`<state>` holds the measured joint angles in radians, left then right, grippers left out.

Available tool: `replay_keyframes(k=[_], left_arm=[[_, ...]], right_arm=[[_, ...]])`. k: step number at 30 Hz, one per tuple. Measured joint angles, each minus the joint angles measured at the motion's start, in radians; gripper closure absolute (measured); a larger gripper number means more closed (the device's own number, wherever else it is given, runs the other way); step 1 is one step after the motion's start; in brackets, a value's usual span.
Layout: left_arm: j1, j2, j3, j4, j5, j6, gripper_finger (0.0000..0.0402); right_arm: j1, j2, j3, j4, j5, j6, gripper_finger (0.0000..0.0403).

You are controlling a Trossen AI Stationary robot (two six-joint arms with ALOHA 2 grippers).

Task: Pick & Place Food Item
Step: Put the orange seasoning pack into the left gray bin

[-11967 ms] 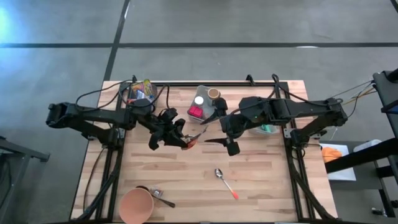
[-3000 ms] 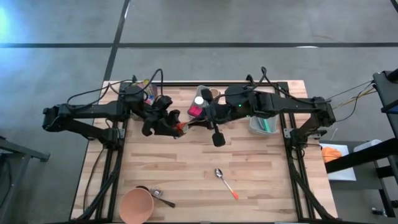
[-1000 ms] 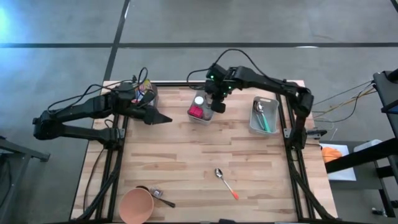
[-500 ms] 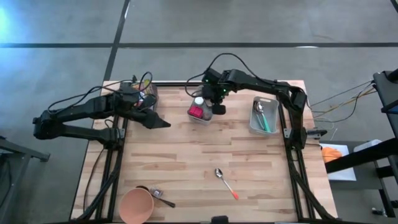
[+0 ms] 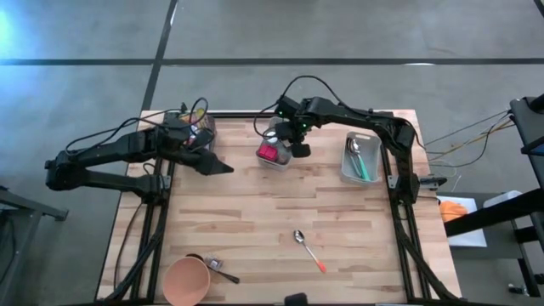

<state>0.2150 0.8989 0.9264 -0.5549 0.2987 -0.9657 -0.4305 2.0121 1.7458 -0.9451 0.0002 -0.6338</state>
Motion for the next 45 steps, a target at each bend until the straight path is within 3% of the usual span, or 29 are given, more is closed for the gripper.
replay_keyframes(k=[14,22,45], left_arm=[[0.000,0.000,0.000,0.000,-0.019,-0.003,0.0025],[0.000,0.000,0.000,0.000,-0.018,-0.003,0.0025],[0.000,0.000,0.000,-0.016,-0.018,-0.002,0.0025]], right_arm=[[0.033,0.000,-0.065,0.025,0.000,-0.164,0.0395],[0.035,0.000,-0.078,0.069,0.002,-0.178,0.0395],[0.035,0.000,-0.119,0.114,0.001,-0.028,0.0394]])
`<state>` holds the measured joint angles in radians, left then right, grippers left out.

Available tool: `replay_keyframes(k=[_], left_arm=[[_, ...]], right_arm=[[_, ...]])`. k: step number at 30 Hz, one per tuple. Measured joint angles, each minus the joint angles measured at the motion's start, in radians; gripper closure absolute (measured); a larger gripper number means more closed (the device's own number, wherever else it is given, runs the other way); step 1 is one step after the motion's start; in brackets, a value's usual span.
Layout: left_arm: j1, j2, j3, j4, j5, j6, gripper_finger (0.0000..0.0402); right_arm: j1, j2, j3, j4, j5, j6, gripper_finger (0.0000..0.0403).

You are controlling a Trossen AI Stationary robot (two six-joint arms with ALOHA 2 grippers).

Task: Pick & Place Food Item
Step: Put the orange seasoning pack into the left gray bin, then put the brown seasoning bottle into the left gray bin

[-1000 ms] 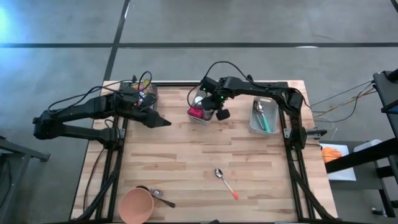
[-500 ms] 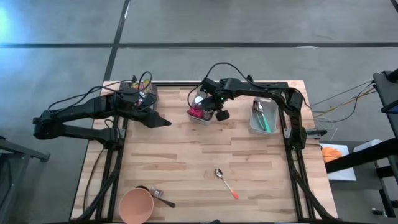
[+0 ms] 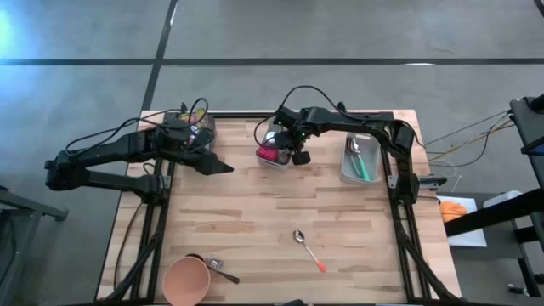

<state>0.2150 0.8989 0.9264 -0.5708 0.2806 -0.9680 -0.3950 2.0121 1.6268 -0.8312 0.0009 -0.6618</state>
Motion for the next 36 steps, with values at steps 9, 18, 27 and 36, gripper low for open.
replay_keyframes(k=[9,18,27,36], left_arm=[[0.000,0.000,0.000,-0.014,0.000,-0.001,0.0025],[0.000,0.000,0.000,-0.019,0.000,-0.001,0.0025],[0.000,0.000,0.000,-0.030,0.008,-0.001,0.0025],[0.000,0.000,0.000,-0.033,0.017,0.010,0.0025]], right_arm=[[0.000,0.000,0.000,0.000,-0.016,0.085,0.0339],[0.004,0.000,0.000,-0.001,-0.026,0.094,0.0203],[0.013,-0.009,0.051,-0.034,0.027,0.079,0.0164],[0.014,-0.010,0.123,-0.133,0.028,0.125,0.0164]])
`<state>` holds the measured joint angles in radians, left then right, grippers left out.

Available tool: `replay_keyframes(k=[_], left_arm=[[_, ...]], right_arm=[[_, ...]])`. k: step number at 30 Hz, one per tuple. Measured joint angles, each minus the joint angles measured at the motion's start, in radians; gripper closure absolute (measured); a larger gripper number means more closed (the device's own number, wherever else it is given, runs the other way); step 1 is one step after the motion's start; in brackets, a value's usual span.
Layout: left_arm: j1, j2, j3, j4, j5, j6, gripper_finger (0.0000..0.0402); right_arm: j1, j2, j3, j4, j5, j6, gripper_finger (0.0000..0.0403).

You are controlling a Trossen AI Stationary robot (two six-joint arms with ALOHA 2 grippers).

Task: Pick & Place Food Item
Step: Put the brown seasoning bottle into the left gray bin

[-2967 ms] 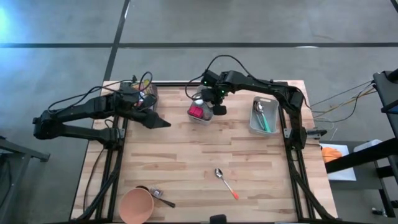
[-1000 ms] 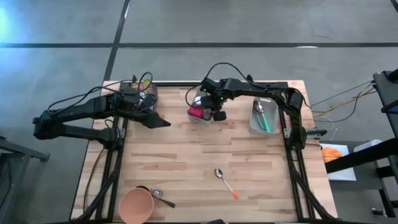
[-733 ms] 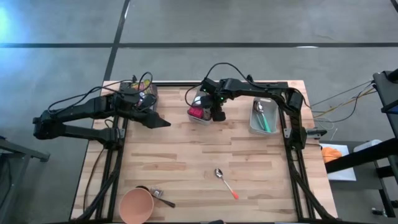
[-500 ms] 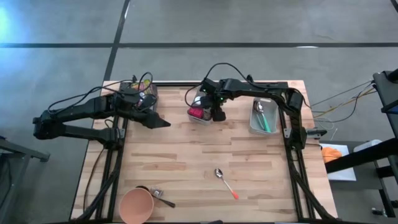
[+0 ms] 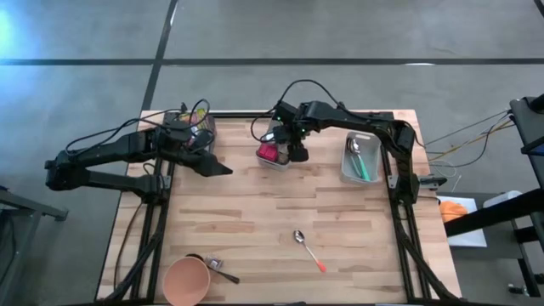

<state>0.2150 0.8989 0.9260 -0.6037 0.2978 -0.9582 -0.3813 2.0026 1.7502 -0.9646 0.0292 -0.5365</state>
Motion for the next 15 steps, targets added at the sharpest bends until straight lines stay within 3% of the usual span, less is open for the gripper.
replay_keyframes(k=[15], left_arm=[[-0.017,0.000,0.000,-0.006,0.117,0.200,0.0025]], right_arm=[[0.097,-0.032,0.102,-0.095,-0.002,0.090,0.0164]])
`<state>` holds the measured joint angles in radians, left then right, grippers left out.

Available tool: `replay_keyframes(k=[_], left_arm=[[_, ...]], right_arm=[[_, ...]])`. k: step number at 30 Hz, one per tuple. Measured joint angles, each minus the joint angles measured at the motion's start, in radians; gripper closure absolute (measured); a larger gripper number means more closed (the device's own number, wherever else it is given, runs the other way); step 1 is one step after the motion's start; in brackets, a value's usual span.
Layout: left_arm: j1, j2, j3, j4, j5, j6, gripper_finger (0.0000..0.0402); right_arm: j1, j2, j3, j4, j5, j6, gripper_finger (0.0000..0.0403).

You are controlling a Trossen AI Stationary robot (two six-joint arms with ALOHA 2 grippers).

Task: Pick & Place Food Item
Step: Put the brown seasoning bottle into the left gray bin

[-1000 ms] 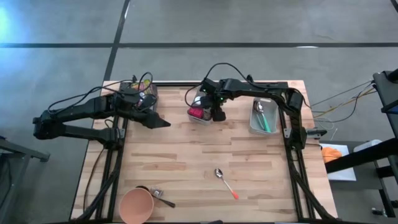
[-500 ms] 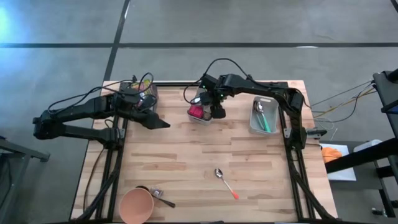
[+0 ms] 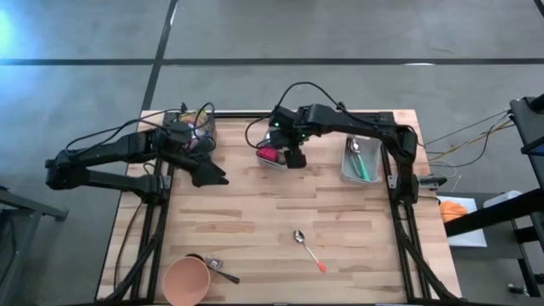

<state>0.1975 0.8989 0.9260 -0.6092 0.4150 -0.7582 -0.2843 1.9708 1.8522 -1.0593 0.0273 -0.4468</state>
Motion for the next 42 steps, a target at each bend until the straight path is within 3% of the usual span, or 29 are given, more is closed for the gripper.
replay_keyframes(k=[7,14,25,34,42], left_arm=[[-0.073,0.012,0.000,-0.048,0.005,0.140,0.0025],[-0.209,0.106,0.000,-0.117,-0.045,0.269,0.0025],[-0.332,0.279,0.002,-0.182,-0.049,0.496,0.0025],[-0.543,0.407,0.005,-0.201,-0.097,0.683,0.0025],[-0.662,0.505,0.005,-0.204,-0.156,0.662,0.0025]], right_arm=[[0.056,-0.002,0.107,-0.031,0.000,0.104,0.0164],[0.116,-0.004,0.172,-0.037,-0.002,0.206,0.0164],[0.193,-0.003,0.154,-0.050,-0.001,0.387,0.0164],[0.266,-0.003,0.149,-0.052,0.004,0.522,0.0164],[0.322,-0.006,0.201,-0.051,0.136,0.664,0.0164]])
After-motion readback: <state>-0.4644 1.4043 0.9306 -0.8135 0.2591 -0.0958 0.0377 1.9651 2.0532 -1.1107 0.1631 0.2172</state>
